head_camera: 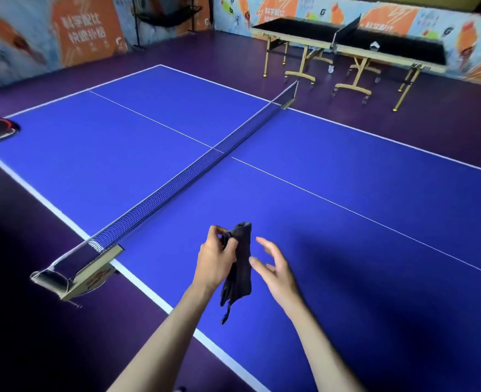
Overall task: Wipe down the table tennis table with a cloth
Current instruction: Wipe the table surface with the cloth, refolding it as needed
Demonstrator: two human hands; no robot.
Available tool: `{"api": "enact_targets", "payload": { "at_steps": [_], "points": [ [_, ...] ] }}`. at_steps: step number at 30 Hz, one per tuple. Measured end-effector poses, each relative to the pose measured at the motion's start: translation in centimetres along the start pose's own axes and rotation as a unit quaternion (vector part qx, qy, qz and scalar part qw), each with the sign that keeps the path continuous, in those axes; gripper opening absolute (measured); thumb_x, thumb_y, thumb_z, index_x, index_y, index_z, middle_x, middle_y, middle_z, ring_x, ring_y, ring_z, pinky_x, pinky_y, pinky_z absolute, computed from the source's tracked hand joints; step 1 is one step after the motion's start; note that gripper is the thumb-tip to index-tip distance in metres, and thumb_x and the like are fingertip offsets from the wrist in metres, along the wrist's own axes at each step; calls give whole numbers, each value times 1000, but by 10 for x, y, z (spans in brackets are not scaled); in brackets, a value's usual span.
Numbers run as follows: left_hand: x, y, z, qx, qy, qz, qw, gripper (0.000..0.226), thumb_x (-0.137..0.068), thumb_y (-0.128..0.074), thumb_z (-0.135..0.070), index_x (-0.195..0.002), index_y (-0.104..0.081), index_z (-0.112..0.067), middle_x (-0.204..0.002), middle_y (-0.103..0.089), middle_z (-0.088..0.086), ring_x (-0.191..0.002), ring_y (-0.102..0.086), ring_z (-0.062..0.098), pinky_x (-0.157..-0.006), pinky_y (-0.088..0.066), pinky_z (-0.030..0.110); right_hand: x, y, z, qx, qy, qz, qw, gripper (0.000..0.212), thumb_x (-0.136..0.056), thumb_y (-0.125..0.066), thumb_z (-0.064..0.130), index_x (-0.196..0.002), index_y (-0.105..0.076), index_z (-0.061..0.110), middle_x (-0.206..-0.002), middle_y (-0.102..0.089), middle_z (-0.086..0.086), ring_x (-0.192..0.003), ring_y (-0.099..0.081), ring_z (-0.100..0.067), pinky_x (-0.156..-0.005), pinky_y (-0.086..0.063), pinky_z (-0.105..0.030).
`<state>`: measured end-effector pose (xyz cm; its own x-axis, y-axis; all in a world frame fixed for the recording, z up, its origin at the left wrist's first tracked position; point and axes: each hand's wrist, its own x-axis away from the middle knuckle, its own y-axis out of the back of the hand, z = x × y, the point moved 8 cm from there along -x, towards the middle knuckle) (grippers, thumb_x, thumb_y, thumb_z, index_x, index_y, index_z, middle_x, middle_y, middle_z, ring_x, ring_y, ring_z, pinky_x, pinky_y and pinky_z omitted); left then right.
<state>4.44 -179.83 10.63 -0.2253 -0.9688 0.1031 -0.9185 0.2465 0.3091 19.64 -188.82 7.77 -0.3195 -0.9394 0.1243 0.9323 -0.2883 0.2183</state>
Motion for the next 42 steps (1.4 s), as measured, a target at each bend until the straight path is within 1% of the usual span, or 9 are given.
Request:
{"api": "enact_targets", "payload": {
  "at_steps": [3,6,14,18,24,28,36,39,42],
  "points": [
    [-9,3,-9,20,4,4,1000,9,-94,-56,-25,-95,-48,-20,-72,-63,0,-61,-52,19,-66,-50,45,-8,-20,1,25,-7,63,998,83,-90,-81,41,-156,-32,44,-152,-39,33,-134,-33,24,-107,-35,-11],
    [-27,1,-21,14,0,51,999,13,-94,-61,-22,-95,-49,-17,-73,-68,4,-64,-58,22,-68,-54,44,-35,-44,10,-7,14,78,997,91,-85,-85,25,-156,-31,43,-143,-57,26,-129,-55,9,-102,-49,-19],
    [-139,17,-1,54,3,99,994,19,-82,-68,-39,-86,-58,-23,-87,-74,8,-83,-70,26,-86,-55,49,-156,-83,-9,38,-33,-24,998,60,-94,-74,27,-142,-44,46,-115,-68,29,-101,-67,5,-80,-56,-21],
    [-220,28,25,74,12,127,989,4,-93,-64,-20,-95,-65,-17,-96,-74,2,-90,-68,13,-87,-53,34,-225,-95,-40,7,-117,-60,991,23,-97,-71,18,-118,-66,23,-103,-74,10,-97,-70,-15,-76,-52,-23],
    [-345,70,101,-100,47,45,993,10,-96,-62,-19,-105,-66,-23,-110,-71,-5,-102,-65,18,-89,-52,35,-316,-74,-101,-120,-251,-221,935,36,-60,-78,37,-80,-67,9,-73,-64,-2,-72,-58,-22,-68,-46,-36],
    [-401,68,149,-224,48,83,970,26,-97,-62,-23,-123,-62,-18,-125,-61,7,-100,-57,26,-84,-49,37,-401,-50,-80,-69,-187,-283,938,13,-79,-75,17,-83,-65,11,-74,-65,0,-74,-59,-24,-69,-46,-36],
    [-447,57,223,-320,29,71,944,52,-95,-59,-19,-145,-45,-16,-139,-48,7,-124,-47,35,-100,-45,50,-545,-125,-85,217,-21,-94,971,49,-94,-63,6,-137,-61,28,-104,-74,1,-87,-69,-23,-69,-47,-17],
    [-453,68,240,-332,15,-2,943,50,-91,-64,-14,-139,-50,-15,-130,-59,10,-115,-57,39,-93,-50,50,-545,-190,-143,397,26,118,910,76,-82,-73,61,-148,-55,29,-152,-52,-7,-137,-48,-27,-114,-38,-34],
    [-458,74,251,-383,-3,-40,923,47,-96,-57,-23,-142,-49,-16,-126,-65,7,-106,-64,37,-86,-53,48,-558,-191,-147,463,129,74,874,64,-88,-56,74,-134,-68,32,-148,-50,0,-135,-46,-26,-113,-40,-50]
  ]
}}
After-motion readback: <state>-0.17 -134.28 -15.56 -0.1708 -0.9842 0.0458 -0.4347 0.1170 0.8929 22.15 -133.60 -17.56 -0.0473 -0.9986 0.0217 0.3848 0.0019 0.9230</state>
